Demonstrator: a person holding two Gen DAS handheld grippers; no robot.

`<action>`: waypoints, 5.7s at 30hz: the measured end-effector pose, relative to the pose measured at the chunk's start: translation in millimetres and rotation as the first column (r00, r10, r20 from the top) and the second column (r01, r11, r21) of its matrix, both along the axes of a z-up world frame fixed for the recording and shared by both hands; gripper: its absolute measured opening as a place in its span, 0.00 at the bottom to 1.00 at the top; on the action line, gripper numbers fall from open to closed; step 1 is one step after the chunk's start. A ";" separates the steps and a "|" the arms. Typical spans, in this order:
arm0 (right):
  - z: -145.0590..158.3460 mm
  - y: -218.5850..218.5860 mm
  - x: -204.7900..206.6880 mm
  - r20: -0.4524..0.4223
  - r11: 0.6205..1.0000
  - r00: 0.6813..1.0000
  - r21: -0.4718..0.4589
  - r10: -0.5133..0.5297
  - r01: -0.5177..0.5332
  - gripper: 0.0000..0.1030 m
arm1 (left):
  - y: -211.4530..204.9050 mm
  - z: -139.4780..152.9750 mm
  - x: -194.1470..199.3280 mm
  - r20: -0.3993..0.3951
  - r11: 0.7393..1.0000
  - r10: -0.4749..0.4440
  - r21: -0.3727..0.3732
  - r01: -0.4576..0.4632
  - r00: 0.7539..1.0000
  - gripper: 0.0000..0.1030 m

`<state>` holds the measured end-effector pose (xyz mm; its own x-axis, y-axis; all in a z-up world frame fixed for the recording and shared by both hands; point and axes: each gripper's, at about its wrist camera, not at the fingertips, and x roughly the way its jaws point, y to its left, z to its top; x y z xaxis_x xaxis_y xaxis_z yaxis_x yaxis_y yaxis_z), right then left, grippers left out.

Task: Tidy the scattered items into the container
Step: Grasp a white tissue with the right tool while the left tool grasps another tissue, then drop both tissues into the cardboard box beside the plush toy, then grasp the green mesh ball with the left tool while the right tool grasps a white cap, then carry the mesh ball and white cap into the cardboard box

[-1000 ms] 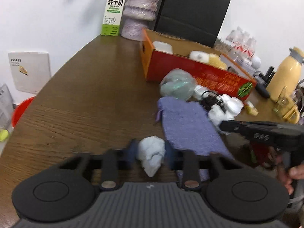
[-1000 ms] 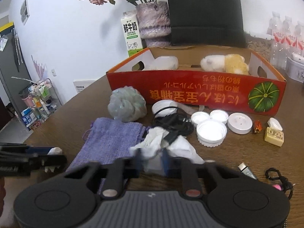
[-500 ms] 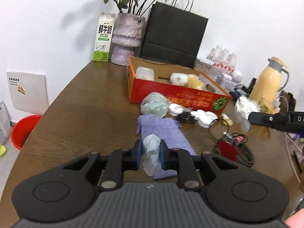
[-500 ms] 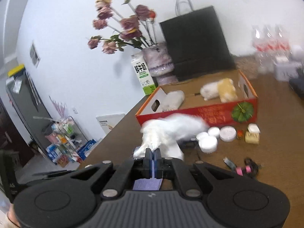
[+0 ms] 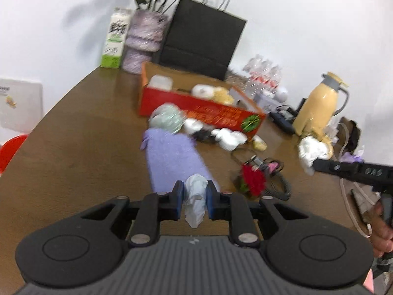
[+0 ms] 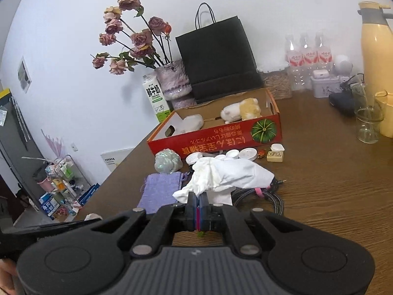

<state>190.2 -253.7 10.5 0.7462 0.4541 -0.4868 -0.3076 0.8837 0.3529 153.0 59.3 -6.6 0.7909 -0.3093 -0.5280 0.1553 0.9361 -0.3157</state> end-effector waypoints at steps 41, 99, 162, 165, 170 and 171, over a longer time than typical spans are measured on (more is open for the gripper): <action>-47.7 57.0 449.1 -0.407 0.972 0.905 -0.234 -0.121 0.025 0.52 | -64.5 -15.1 448.9 -0.308 0.968 0.037 0.246 0.042 0.951 0.62; -43.3 22.2 -50.7 0.171 0.889 0.981 -0.429 -0.094 0.160 0.91 | -48.6 -39.2 -43.5 0.022 0.960 0.179 0.215 -0.180 0.984 1.00; 5.7 -31.2 -54.2 0.167 0.978 0.980 -0.158 -0.112 0.138 0.38 | -72.9 11.5 -60.9 0.108 0.961 0.177 0.196 -0.196 0.978 0.39; 1.6 -27.7 -78.0 0.157 0.981 0.984 -0.158 -0.085 0.110 0.38 | -92.7 5.1 -76.6 0.076 0.974 0.102 0.194 -0.115 0.992 0.39; -12.3 -27.4 -114.8 0.100 0.981 0.994 -0.181 -0.052 0.070 0.38 | -110.3 13.8 -96.0 0.114 0.965 0.024 0.256 -0.053 0.993 0.41; -14.6 -27.4 -119.4 0.089 0.980 0.995 -0.186 -0.051 0.066 0.38 | -111.6 13.8 -101.7 0.124 0.962 0.032 0.267 -0.064 0.992 0.41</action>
